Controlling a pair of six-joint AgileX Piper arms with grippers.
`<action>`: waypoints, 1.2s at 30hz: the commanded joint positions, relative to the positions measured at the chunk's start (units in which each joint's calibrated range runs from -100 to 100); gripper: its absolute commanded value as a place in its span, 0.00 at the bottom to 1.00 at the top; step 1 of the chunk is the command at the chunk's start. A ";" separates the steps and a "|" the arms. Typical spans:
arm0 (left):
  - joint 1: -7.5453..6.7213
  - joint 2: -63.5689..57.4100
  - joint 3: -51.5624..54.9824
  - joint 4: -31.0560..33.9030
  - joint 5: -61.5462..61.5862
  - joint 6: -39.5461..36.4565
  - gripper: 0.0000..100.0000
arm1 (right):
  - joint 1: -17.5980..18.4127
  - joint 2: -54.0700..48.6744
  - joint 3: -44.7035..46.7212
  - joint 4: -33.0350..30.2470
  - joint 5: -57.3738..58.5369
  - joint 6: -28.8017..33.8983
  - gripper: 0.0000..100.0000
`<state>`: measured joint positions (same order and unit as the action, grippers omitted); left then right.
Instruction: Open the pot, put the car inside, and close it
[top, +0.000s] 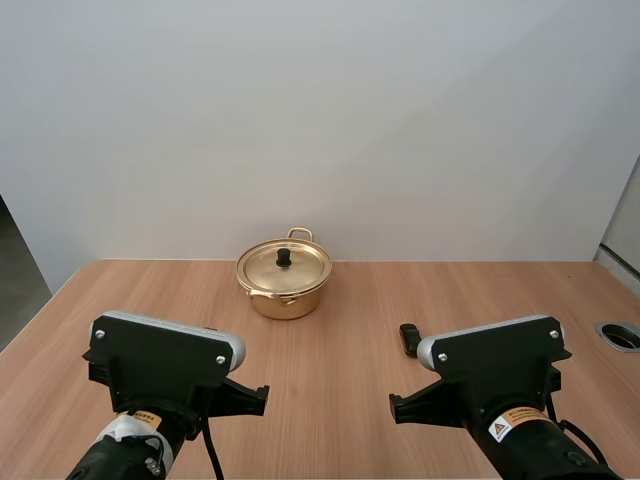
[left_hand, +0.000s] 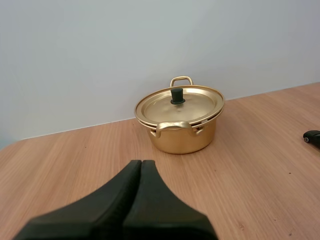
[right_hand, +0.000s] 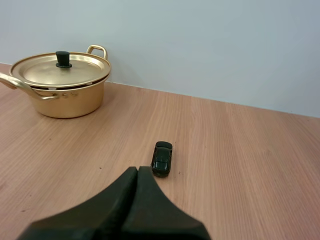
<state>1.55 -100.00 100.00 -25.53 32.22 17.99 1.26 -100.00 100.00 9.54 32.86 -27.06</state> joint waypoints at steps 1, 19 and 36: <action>-0.05 0.00 0.00 0.01 0.05 0.00 0.00 | -0.05 0.00 0.00 0.02 -0.01 0.01 0.00; -0.05 0.00 0.00 0.55 -5.86 3.03 0.00 | -0.12 0.00 0.00 1.45 -8.61 -0.09 0.00; -0.05 38.44 -25.49 -4.27 0.32 -1.16 0.00 | -2.34 32.53 -27.45 3.08 1.21 0.61 0.00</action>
<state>1.55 -80.11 79.19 -28.79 30.22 19.04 -1.08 -77.46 77.24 12.59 31.44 -26.70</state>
